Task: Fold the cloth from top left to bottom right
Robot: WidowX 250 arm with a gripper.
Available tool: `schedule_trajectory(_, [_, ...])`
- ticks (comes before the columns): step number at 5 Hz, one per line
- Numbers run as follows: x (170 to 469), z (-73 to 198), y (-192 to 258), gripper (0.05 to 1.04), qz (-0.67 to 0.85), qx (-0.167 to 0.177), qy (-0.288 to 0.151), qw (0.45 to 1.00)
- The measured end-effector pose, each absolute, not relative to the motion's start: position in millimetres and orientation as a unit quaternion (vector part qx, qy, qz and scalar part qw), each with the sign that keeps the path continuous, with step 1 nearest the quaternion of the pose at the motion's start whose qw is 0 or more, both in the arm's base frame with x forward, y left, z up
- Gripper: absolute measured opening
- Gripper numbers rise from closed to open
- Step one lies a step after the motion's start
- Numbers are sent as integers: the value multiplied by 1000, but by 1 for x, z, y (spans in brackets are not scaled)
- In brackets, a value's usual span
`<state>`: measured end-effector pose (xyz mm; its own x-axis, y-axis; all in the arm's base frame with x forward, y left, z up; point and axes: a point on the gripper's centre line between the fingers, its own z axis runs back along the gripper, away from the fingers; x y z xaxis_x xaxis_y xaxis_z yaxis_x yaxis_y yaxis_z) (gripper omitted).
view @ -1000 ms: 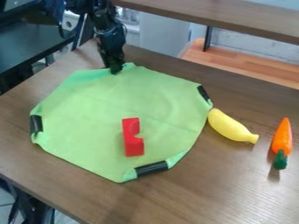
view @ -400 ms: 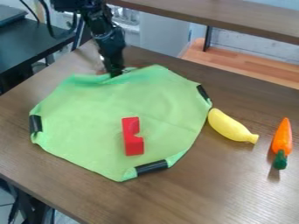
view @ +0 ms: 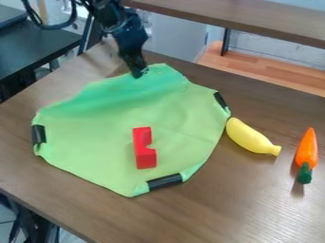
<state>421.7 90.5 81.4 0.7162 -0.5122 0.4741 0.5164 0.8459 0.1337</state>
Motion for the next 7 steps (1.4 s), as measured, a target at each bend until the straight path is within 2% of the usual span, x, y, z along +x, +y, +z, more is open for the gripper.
schedule_trajectory(3, [352,97,22,56,-355,2,-292,888])
schedule_trajectory(4, [336,90,-4,56,-357,9,-286,889])
schedule_trajectory(6, [299,70,-62,76,-353,68,-290,887])
schedule_trajectory(7, [280,56,-91,214,-325,113,-286,894])
